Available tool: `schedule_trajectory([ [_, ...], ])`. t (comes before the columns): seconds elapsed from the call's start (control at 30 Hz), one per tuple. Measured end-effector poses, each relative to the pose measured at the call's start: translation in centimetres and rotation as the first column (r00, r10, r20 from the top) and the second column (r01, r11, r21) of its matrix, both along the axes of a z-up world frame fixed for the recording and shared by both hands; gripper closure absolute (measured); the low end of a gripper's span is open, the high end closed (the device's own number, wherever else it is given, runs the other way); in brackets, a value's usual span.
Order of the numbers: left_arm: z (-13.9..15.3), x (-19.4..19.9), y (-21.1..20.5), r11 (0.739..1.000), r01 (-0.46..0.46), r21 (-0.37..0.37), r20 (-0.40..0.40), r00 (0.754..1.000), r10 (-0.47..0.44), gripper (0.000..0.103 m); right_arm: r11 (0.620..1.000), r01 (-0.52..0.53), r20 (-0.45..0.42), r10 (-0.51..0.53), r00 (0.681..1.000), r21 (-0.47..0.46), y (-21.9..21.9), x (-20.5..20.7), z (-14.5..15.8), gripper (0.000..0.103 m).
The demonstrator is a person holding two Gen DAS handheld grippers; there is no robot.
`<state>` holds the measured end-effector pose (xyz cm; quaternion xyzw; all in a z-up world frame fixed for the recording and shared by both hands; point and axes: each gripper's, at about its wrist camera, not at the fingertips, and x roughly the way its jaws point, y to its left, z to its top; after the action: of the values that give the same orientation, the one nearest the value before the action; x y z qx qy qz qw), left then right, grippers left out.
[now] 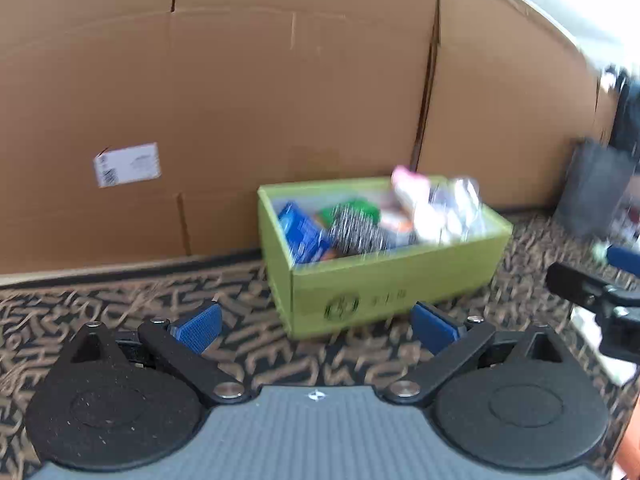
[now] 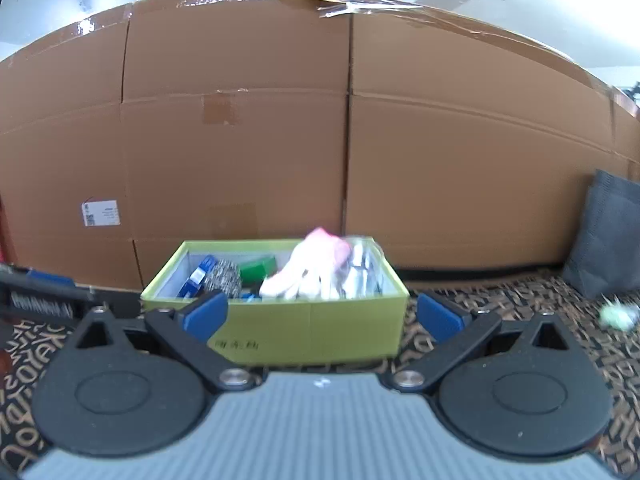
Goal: Organize objects
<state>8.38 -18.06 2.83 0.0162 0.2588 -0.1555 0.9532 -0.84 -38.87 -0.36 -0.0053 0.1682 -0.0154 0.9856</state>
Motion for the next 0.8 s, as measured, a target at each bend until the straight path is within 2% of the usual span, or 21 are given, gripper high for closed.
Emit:
schedule_trajectory([
  [0.17,-1.4,-2.1,0.2,1.0,0.003,0.023,-0.053,0.999,-0.002,0.0,0.999,0.026,-0.097,-0.028,0.995,-0.019,1.0,-1.7,-2.6,0.0],
  [0.3,-2.0,-2.9,0.4,0.999,-0.005,0.044,-0.063,0.998,0.008,0.0,0.999,0.036,-0.153,-0.038,0.988,-0.015,1.4,-2.3,-4.5,0.0],
  [0.8,-2.0,-3.2,1.7,1.0,-0.028,0.004,-0.084,0.996,0.029,0.0,1.0,0.024,-0.166,-0.023,0.986,0.003,2.7,-2.4,-5.0,0.0],
])
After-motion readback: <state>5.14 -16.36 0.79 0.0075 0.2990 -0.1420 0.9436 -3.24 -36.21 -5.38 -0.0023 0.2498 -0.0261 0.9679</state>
